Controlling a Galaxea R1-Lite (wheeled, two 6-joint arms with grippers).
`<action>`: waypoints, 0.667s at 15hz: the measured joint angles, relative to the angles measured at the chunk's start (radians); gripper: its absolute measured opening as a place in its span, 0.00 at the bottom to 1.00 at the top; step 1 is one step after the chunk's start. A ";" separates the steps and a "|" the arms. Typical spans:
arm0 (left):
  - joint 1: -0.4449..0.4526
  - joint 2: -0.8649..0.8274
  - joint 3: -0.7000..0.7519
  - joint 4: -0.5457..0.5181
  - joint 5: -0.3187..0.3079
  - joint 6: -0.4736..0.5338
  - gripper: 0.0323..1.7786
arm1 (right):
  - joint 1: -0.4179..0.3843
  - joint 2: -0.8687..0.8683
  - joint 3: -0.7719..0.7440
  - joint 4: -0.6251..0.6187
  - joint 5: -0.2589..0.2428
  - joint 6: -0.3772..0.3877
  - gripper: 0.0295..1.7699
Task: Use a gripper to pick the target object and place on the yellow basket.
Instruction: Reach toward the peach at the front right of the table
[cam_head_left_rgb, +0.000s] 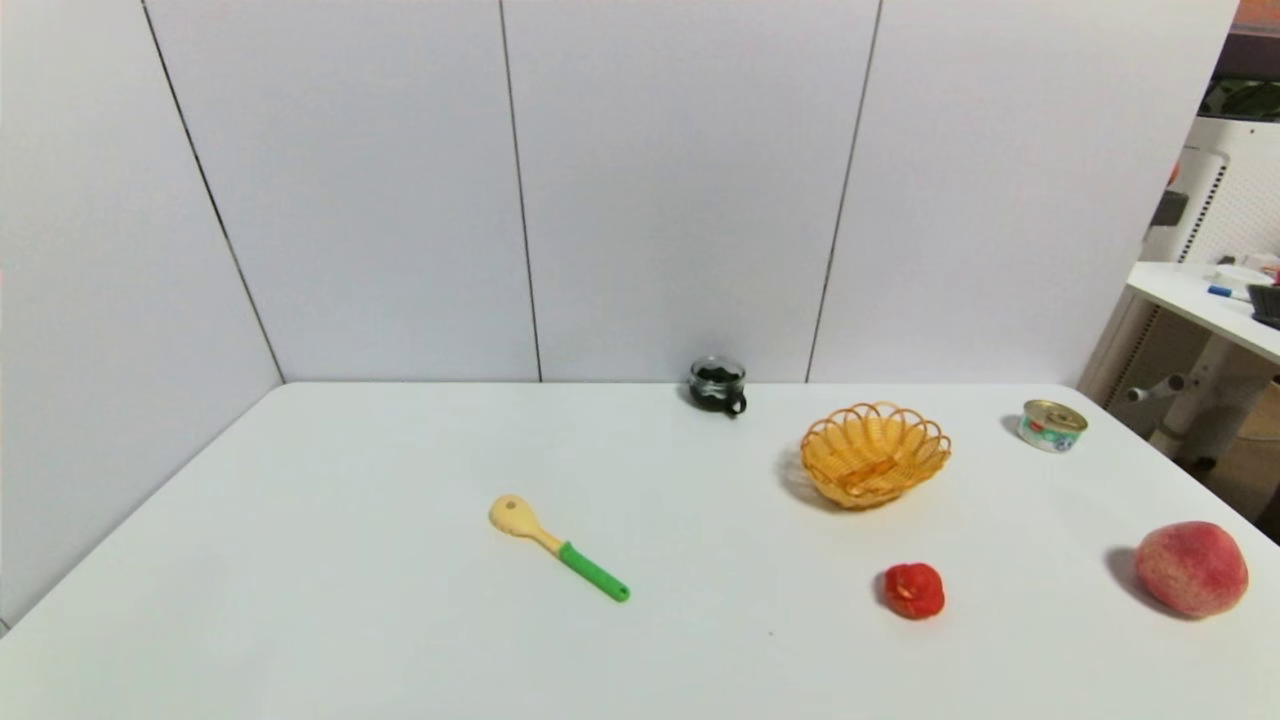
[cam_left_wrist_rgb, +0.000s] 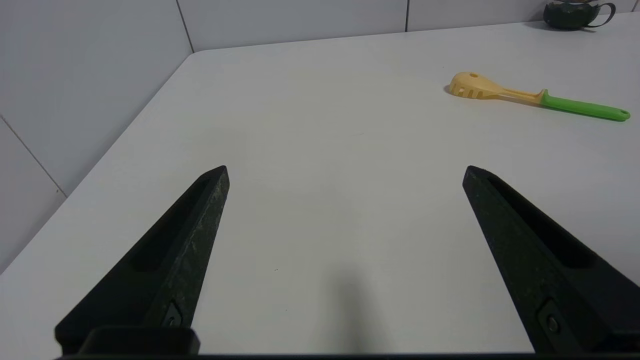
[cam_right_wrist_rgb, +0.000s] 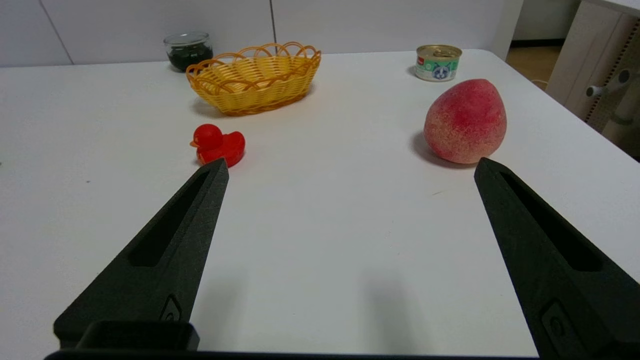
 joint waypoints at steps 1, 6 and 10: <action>0.000 0.000 0.000 0.000 0.000 0.000 0.95 | 0.000 0.000 0.000 0.000 -0.001 0.000 0.96; 0.000 0.000 0.000 0.000 0.000 0.000 0.95 | 0.000 0.000 0.000 0.000 0.004 -0.006 0.96; 0.000 0.000 0.000 0.000 0.000 0.000 0.95 | 0.000 0.000 0.000 0.000 0.003 -0.006 0.96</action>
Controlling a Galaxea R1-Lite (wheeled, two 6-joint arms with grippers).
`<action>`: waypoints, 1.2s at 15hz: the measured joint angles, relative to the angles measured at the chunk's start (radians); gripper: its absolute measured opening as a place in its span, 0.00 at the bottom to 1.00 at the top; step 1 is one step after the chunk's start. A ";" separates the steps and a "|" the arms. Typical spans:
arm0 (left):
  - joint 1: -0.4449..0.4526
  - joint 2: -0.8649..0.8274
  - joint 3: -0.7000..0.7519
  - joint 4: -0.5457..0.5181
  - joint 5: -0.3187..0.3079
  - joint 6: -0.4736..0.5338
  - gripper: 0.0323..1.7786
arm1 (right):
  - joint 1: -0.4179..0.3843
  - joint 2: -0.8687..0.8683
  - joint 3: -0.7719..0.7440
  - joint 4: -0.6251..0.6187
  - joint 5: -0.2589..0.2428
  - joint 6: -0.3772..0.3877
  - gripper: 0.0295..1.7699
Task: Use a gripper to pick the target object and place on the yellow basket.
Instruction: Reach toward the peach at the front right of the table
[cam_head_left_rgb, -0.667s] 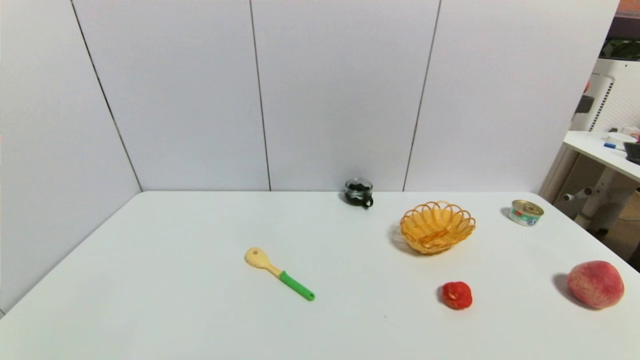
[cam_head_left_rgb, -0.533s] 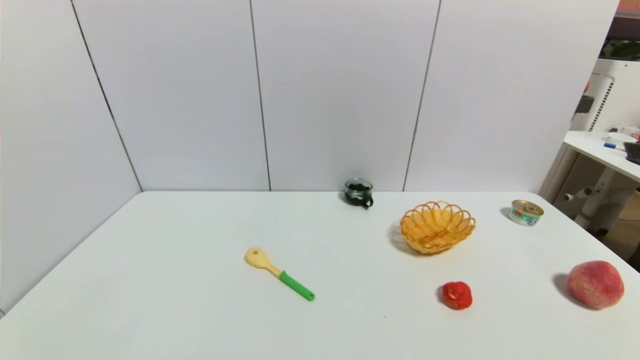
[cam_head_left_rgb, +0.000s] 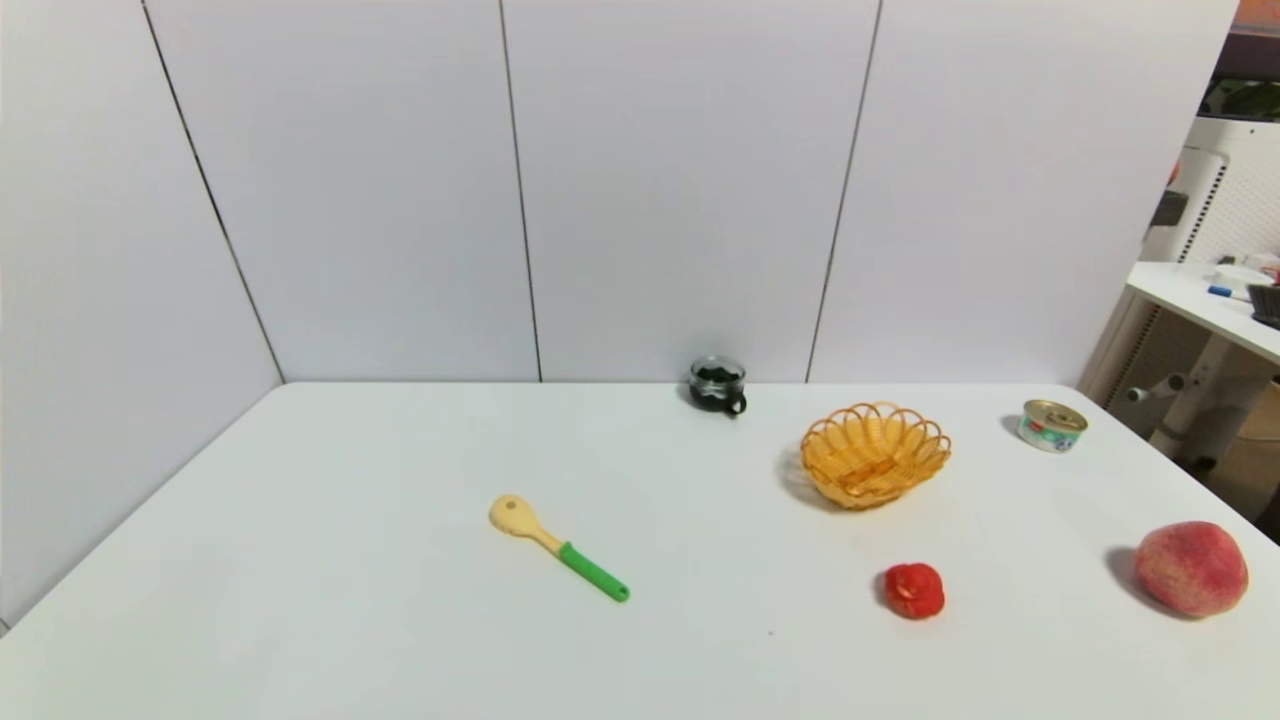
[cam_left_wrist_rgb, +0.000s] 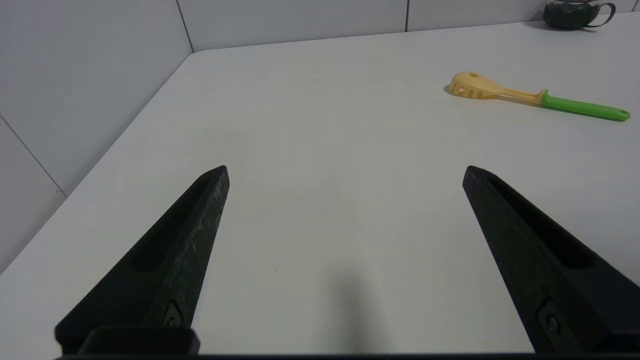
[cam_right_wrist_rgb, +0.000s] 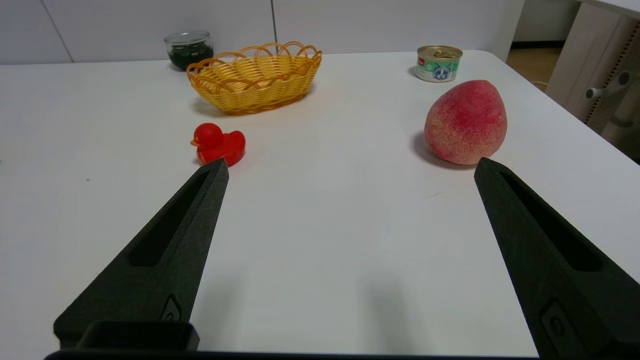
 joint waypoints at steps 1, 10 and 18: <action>0.000 0.000 0.000 0.000 0.000 0.000 0.95 | 0.000 0.000 0.000 0.000 0.000 0.000 0.96; 0.000 0.000 0.000 0.000 0.000 0.000 0.95 | 0.004 0.131 -0.101 -0.003 0.003 -0.002 0.96; 0.000 0.000 0.000 0.000 0.000 0.000 0.95 | 0.002 0.725 -0.649 0.125 -0.012 0.024 0.96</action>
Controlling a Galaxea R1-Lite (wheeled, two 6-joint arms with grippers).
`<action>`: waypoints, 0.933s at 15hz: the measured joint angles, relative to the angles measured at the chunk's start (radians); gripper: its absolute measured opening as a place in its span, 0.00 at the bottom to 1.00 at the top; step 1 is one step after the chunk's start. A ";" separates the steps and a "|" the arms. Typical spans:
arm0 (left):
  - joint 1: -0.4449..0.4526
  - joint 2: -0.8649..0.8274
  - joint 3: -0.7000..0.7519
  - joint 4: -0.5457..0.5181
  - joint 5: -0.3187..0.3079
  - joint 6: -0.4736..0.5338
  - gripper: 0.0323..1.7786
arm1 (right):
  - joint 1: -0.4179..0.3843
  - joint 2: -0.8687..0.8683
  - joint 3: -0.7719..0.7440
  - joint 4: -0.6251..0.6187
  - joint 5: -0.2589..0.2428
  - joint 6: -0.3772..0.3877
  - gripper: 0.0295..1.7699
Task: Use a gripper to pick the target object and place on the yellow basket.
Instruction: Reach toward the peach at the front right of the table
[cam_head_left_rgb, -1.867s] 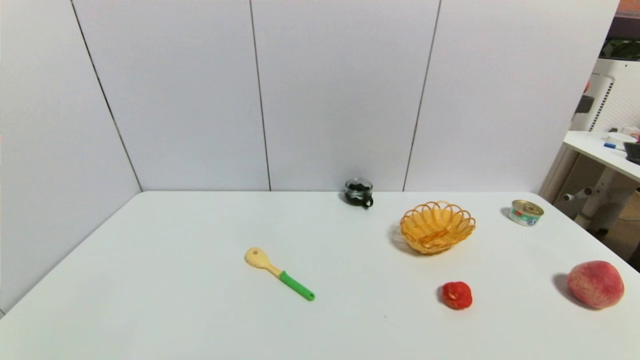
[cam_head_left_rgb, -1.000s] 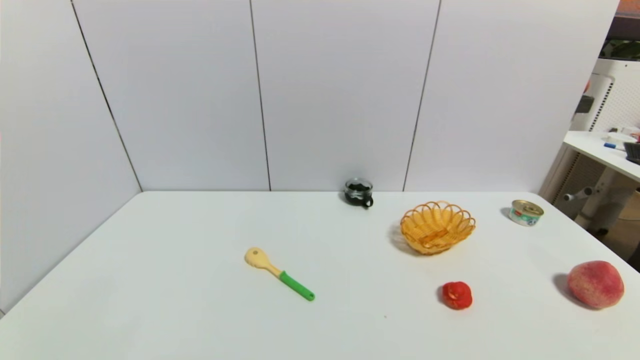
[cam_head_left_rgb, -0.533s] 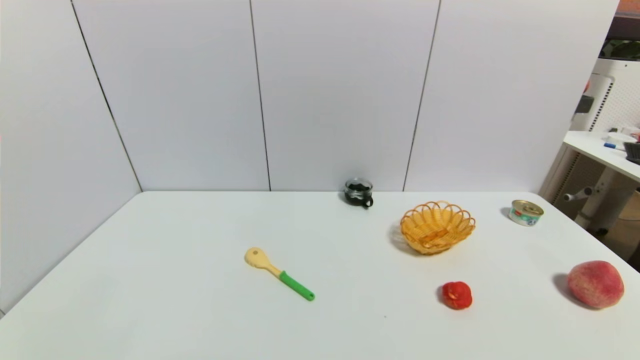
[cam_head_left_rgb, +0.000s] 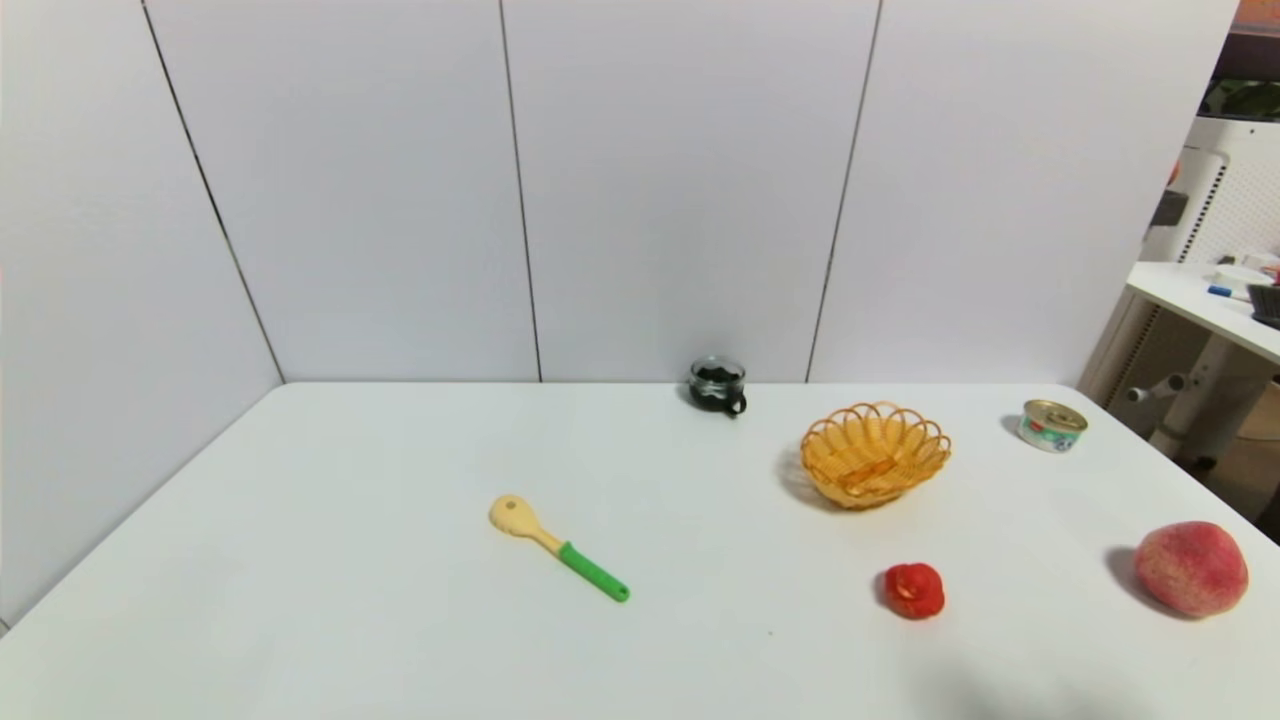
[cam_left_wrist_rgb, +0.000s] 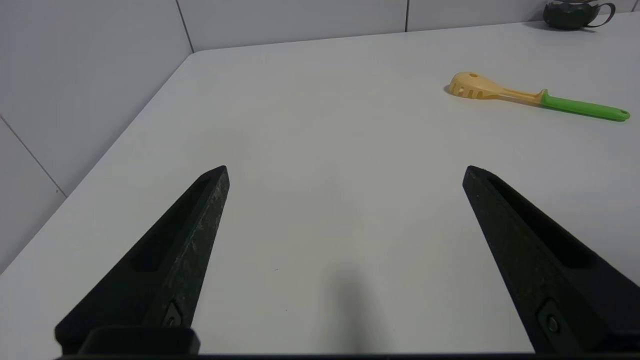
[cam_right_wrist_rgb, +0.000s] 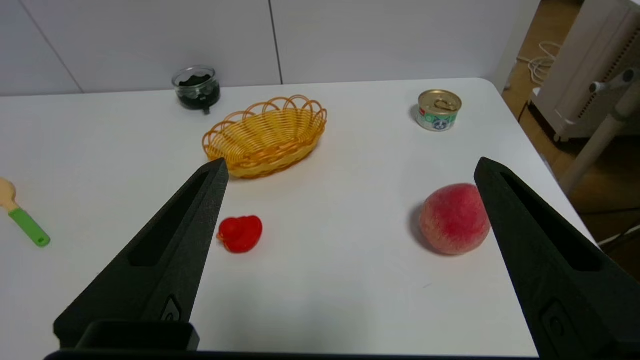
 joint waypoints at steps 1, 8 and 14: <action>0.000 0.000 0.000 0.000 0.000 0.000 0.95 | -0.011 0.084 -0.095 0.079 -0.016 0.012 0.96; 0.000 0.000 0.000 0.000 0.000 0.000 0.95 | -0.171 0.590 -0.473 0.519 -0.107 0.036 0.96; 0.000 0.000 0.000 0.000 0.000 0.000 0.95 | -0.251 0.828 -0.561 0.539 -0.111 0.017 0.96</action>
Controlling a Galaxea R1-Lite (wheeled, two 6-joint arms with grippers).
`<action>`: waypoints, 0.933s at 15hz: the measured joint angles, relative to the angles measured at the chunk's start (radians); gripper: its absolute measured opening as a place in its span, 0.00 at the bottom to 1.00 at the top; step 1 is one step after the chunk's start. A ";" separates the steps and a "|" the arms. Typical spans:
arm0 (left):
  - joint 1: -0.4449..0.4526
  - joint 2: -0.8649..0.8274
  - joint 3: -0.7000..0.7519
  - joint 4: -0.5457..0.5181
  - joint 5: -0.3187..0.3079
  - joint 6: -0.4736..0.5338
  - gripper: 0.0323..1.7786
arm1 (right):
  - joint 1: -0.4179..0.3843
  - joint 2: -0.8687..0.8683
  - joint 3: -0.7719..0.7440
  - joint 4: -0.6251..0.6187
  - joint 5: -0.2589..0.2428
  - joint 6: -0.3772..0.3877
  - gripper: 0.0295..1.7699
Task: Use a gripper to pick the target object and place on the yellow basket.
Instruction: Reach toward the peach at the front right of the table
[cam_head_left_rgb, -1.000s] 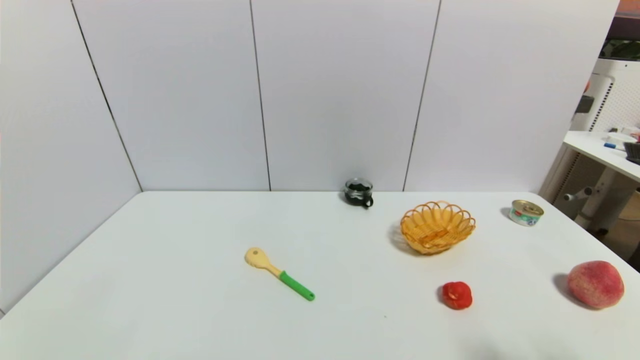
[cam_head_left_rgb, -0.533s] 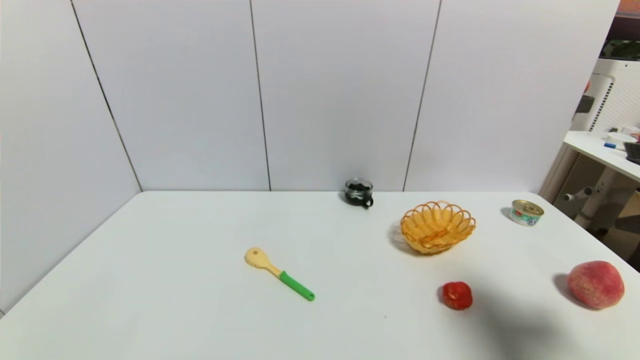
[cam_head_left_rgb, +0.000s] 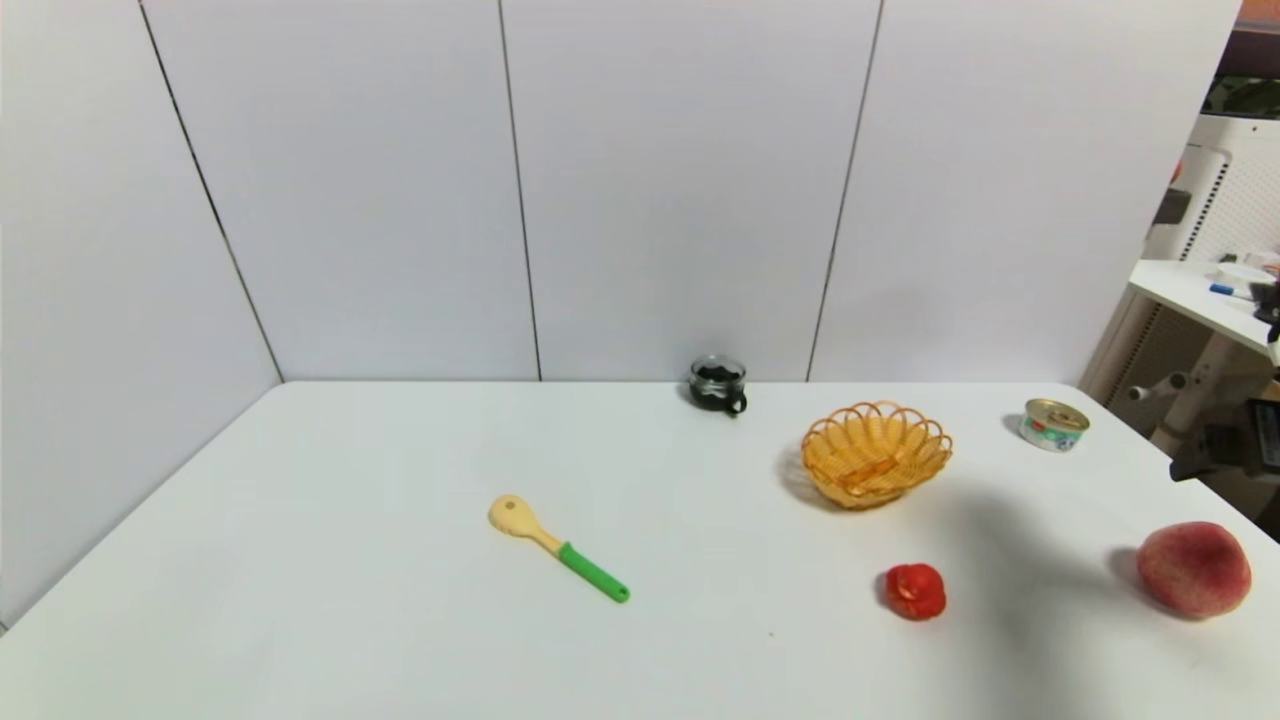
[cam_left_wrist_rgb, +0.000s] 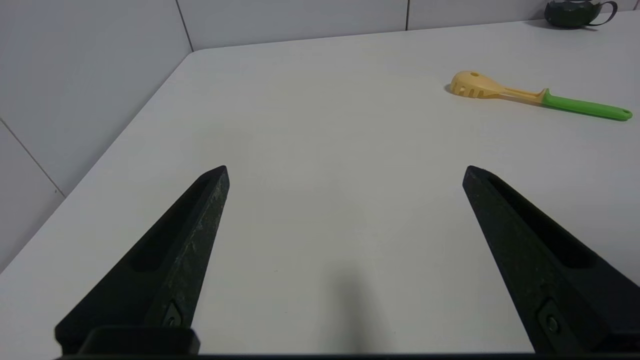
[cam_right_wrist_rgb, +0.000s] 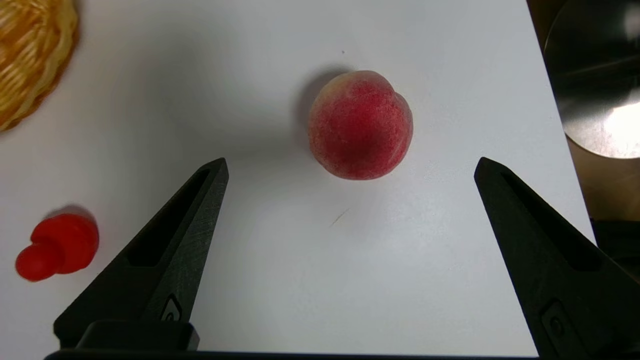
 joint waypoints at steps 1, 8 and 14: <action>0.000 0.000 0.000 0.000 0.000 0.000 0.95 | -0.005 0.027 -0.007 0.001 0.001 -0.002 0.96; 0.001 0.000 0.000 0.000 0.000 0.000 0.95 | -0.041 0.190 -0.133 0.186 0.004 -0.069 0.96; 0.000 0.000 0.000 0.000 0.000 0.000 0.95 | -0.072 0.284 -0.202 0.194 -0.001 -0.067 0.96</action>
